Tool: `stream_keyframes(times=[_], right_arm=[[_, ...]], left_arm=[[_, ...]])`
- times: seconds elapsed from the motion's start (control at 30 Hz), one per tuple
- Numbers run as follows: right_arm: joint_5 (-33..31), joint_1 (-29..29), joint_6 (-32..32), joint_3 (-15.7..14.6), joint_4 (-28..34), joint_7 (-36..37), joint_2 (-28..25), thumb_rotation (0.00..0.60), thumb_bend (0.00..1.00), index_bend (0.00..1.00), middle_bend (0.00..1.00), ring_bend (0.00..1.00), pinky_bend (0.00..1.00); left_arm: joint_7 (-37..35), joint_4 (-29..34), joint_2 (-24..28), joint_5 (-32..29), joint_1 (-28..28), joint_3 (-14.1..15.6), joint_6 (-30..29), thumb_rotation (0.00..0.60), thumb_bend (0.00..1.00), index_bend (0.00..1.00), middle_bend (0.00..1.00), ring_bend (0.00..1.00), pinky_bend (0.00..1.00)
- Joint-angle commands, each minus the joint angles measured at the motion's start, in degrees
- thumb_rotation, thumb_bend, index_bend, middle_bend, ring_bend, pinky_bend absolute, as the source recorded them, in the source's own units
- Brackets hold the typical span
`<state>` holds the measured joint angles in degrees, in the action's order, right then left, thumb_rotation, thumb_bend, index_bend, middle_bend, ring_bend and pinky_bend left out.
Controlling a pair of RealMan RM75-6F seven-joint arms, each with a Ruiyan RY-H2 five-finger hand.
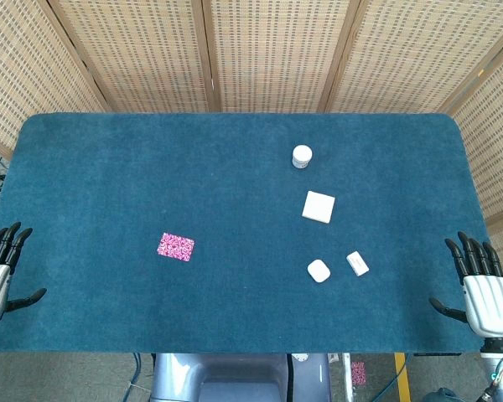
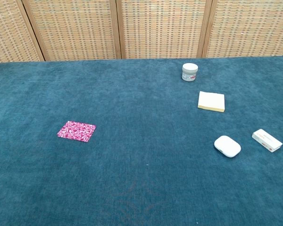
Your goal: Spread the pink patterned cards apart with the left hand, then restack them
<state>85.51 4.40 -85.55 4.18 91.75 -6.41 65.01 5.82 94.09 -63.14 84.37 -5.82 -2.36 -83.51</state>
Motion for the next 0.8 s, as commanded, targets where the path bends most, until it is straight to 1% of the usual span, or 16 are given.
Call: stream_keyframes(times=[0.03,0.33,0.37,0.4,0.47,0.53,0.57,0.6,0.63,0.7,0.73,0.8], right_arm=[[-0.11,0.03,0.17,-0.03,-0.03,-0.1,0.0,0.6,0.0,0.0,0.0,0.0,0.0],[-0.21,-0.03,0.3,-0.16,-0.24,-0.25,0.08,0.6,0.0,0.0,0.0,0.0,0.0],[-0.27,-0.08,0.25,-0.13,-0.26,-0.11,0.03,0.6,0.0,0.0,0.0,0.0,0.0],[-0.41,-0.2,0.13,-0.09,-0.25,0.2,-0.05,0.6,0.0,0.0,0.0,0.0,0.0],[-0.55,-0.44,-0.18,0.0,-0.19,0.95,-0.34,0.6,0.0,0.0,0.0,0.0,0.0],[-0.45,-0.56,-0.3,-0.07,-0.12,1.38,-0.55,0.6,0.0,0.0,0.0,0.0,0.0],[-0.42,-0.59,-0.33,-0.08,-0.09,1.52,-0.62,0.6,0.0,0.0,0.0,0.0,0.0],[-0.35,-0.6,-0.33,-0.1,-0.09,1.6,-0.68,0.6,0.0,0.0,0.0,0.0,0.0],[-0.31,-0.58,-0.27,-0.13,-0.08,1.65,-0.72,0.6,0.0,0.0,0.0,0.0,0.0],[-0.31,-0.54,-0.13,-0.16,-0.05,1.66,-0.75,0.6,0.0,0.0,0.0,0.0,0.0],[-0.27,-0.52,-0.07,-0.19,-0.02,1.65,-0.76,0.6,0.0,0.0,0.0,0.0,0.0],[-0.27,-0.39,0.28,-0.26,0.06,1.58,-0.79,0.6,0.0,0.0,0.0,0.0,0.0]], left_arm=[[0.0,0.02,0.02,-0.02,-0.01,-0.01,0.02,0.6,0.0,0.0,0.0,0.0,0.0],[-0.4,-0.03,0.28,0.07,-0.65,0.47,1.74,0.6,0.0,0.0,0.0,0.0,0.0],[-0.51,0.01,0.37,0.22,-0.88,0.63,2.27,0.6,0.03,0.0,0.0,0.0,0.0],[-0.93,0.01,0.72,0.88,-1.43,1.14,3.5,0.6,0.08,0.0,0.0,0.0,0.0],[-3.24,-0.52,2.39,3.61,-3.31,3.1,7.61,0.6,0.29,0.0,0.0,0.0,0.0],[-6.45,-0.48,3.56,5.05,-4.67,4.19,10.38,0.6,0.59,0.0,0.0,0.0,0.0],[-8.18,-0.31,4.1,5.65,-5.38,4.71,11.82,0.6,0.71,0.0,0.0,0.0,0.0],[-10.03,0.01,4.68,6.13,-6.16,5.22,13.42,0.6,0.78,0.0,0.0,0.0,0.0],[-11.83,0.36,5.2,6.38,-7.01,5.63,15.14,0.6,0.88,0.0,0.0,0.0,0.0],[-13.92,0.78,5.72,6.53,-8.18,6.02,17.4,0.6,0.98,0.0,0.0,0.0,0.0],[-14.73,0.88,5.92,6.67,-8.79,6.18,18.47,0.6,1.0,0.0,0.0,0.0,0.0],[-16.24,0.74,6.23,7.43,-11.01,6.51,21.79,0.6,1.0,0.0,0.0,0.0,0.0]])
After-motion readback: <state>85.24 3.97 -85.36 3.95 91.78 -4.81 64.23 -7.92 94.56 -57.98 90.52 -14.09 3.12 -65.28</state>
